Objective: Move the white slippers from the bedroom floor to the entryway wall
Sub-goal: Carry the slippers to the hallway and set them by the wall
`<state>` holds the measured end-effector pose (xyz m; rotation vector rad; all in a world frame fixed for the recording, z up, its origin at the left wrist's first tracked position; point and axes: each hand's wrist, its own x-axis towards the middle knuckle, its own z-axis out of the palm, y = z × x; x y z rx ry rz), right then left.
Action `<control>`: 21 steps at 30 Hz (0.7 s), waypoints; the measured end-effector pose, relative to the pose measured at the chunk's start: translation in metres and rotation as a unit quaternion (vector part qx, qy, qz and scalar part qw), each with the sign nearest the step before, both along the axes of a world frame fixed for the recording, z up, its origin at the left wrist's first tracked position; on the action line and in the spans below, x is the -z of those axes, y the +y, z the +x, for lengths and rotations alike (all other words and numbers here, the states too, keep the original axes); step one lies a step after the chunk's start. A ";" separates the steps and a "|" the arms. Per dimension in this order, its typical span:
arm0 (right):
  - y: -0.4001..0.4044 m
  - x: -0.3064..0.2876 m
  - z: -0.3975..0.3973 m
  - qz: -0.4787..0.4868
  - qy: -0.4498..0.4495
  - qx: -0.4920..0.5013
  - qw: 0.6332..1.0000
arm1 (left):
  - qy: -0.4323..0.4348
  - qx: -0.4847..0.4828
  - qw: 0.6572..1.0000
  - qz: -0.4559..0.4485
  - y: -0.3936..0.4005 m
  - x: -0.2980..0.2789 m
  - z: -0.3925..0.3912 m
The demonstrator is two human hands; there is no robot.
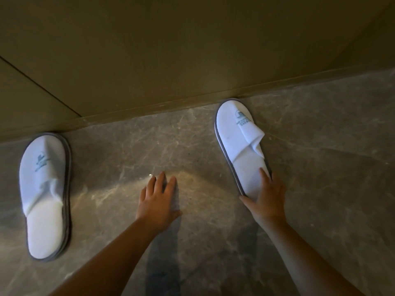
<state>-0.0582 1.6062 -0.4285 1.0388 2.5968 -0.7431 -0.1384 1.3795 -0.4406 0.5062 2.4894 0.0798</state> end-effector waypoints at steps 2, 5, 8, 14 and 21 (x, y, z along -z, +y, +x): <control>-0.001 -0.006 0.000 0.018 -0.006 -0.023 1.000 | -0.012 -0.003 1.000 0.008 0.001 -0.007 -0.002; -0.006 -0.028 -0.002 0.033 0.033 -0.054 0.997 | -0.032 0.009 0.999 0.017 0.000 -0.032 -0.008; -0.025 -0.073 -0.006 -0.003 0.099 -0.061 0.993 | -0.056 0.018 0.998 0.015 -0.012 -0.088 -0.012; -0.086 -0.236 -0.011 -0.154 0.181 -0.102 0.966 | -0.056 -0.091 0.988 0.110 -0.060 -0.259 0.002; -0.140 -0.491 -0.017 -0.250 0.174 -0.168 0.937 | -0.025 -0.244 0.953 0.180 -0.114 -0.519 0.038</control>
